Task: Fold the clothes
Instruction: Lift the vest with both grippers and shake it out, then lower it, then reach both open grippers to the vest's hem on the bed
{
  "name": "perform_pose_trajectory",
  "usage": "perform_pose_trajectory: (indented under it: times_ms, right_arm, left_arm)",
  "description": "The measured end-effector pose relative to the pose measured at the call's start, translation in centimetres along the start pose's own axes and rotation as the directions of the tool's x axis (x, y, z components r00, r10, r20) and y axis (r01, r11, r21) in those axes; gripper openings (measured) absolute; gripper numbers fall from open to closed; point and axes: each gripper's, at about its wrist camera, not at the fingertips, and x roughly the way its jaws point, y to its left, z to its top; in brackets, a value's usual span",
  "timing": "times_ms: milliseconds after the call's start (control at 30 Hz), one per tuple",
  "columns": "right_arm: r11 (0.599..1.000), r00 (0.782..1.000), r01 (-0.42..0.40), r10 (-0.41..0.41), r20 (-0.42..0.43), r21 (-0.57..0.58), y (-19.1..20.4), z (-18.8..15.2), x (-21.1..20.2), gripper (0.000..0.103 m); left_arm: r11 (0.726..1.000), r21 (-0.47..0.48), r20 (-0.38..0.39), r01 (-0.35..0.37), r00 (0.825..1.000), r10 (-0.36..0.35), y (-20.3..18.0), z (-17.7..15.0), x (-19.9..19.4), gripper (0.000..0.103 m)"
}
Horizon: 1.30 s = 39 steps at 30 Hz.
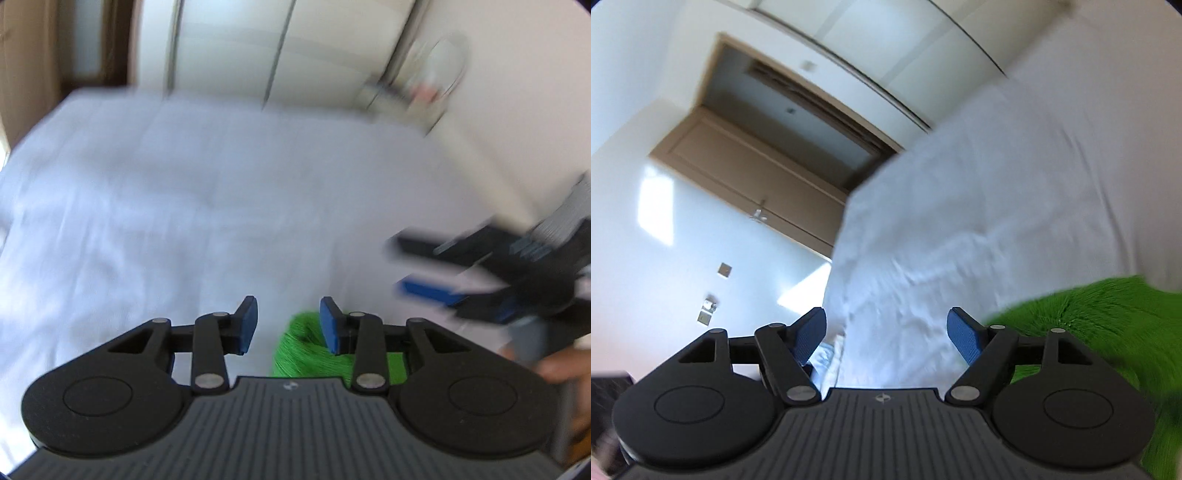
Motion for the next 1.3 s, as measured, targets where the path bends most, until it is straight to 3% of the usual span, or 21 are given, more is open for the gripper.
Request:
perform_pose_trajectory:
  times_ms: [100, 233, 367, 467, 567, 700, 1000, 1300]
  right_arm:
    - [0.994, 0.997, 0.072, -0.072, -0.001, 0.079, -4.9, -1.4, -1.5, 0.075]
    - [0.962, 0.976, 0.214, -0.219, 0.008, 0.169, -11.4, -3.1, -5.3, 0.075]
    - [0.913, 0.937, 0.34, -0.351, 0.008, 0.228, -14.8, -7.0, -9.4, 0.076]
    - [0.884, 0.919, 0.372, -0.393, 0.018, 0.284, -16.3, -9.3, -11.1, 0.076]
    - [0.852, 0.901, 0.386, -0.43, 0.051, 0.355, -16.8, -11.5, -12.1, 0.076]
    - [0.796, 0.866, 0.402, -0.491, 0.094, 0.453, -15.8, -14.7, -12.2, 0.076]
    - [0.668, 0.783, 0.375, -0.599, 0.167, 0.643, -11.0, -22.1, -10.3, 0.076]
    - [0.617, 0.735, 0.379, -0.653, 0.18, 0.689, -7.2, -26.2, -9.4, 0.076]
  left_arm:
    - [1.0, -0.008, -0.138, -0.026, 0.99, 0.025, -0.2, -3.1, 3.6, 0.031]
    - [0.999, 0.036, -0.272, 0.011, 0.962, -0.001, -1.8, -6.2, 7.5, 0.032]
    - [0.993, 0.108, -0.356, 0.053, 0.935, -0.011, -4.1, -8.5, 10.5, 0.032]
    - [0.982, 0.164, -0.396, 0.092, 0.918, -0.02, -4.8, -9.1, 12.4, 0.033]
    - [0.959, 0.245, -0.411, 0.139, 0.911, -0.027, -5.3, -8.9, 14.7, 0.036]
    - [0.921, 0.331, -0.463, 0.207, 0.886, -0.033, -5.0, -7.8, 16.1, 0.036]
    - [0.803, 0.481, -0.509, 0.352, 0.858, -0.072, -3.4, -6.7, 16.1, 0.039]
    - [0.755, 0.5, -0.54, 0.424, 0.834, -0.111, -2.9, -7.2, 15.2, 0.039]
